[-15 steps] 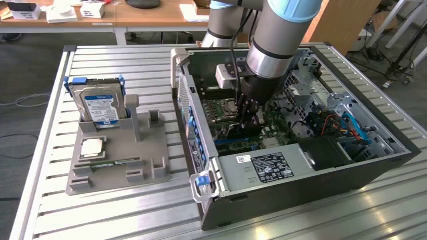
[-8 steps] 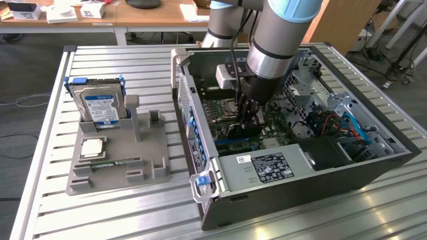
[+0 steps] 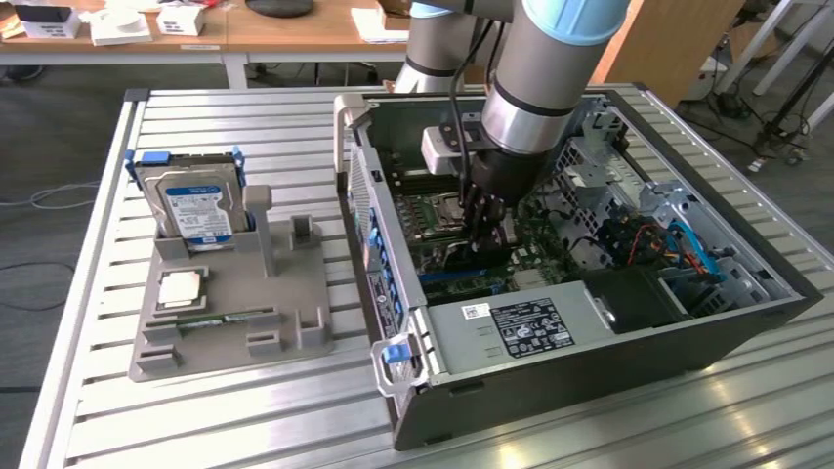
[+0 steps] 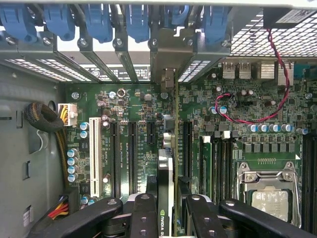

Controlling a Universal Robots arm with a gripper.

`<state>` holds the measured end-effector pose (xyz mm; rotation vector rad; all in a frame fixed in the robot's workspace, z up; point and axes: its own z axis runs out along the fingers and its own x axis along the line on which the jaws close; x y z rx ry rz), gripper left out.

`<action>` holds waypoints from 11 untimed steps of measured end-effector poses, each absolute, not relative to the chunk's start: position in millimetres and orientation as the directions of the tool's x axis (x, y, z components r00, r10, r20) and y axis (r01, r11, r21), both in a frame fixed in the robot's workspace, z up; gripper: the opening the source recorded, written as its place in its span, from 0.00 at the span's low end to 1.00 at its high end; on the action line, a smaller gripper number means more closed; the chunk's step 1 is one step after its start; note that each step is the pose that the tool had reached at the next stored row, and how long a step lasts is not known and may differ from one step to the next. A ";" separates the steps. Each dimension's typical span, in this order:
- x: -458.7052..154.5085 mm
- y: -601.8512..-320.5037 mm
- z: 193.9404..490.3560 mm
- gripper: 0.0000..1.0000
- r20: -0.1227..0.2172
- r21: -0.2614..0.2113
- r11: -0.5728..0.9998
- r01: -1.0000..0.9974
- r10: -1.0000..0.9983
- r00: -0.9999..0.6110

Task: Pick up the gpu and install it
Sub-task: 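Insert the gpu into the slot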

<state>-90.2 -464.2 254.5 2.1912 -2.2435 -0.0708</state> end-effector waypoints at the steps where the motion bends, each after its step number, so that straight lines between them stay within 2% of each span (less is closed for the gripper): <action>1: -90.3 -464.2 254.3 0.27 -0.028 0.036 0.023 -0.999 -0.999 -0.024; 11: -90.2 -464.2 254.3 0.27 -0.028 0.036 0.023 -0.999 -0.999 -0.024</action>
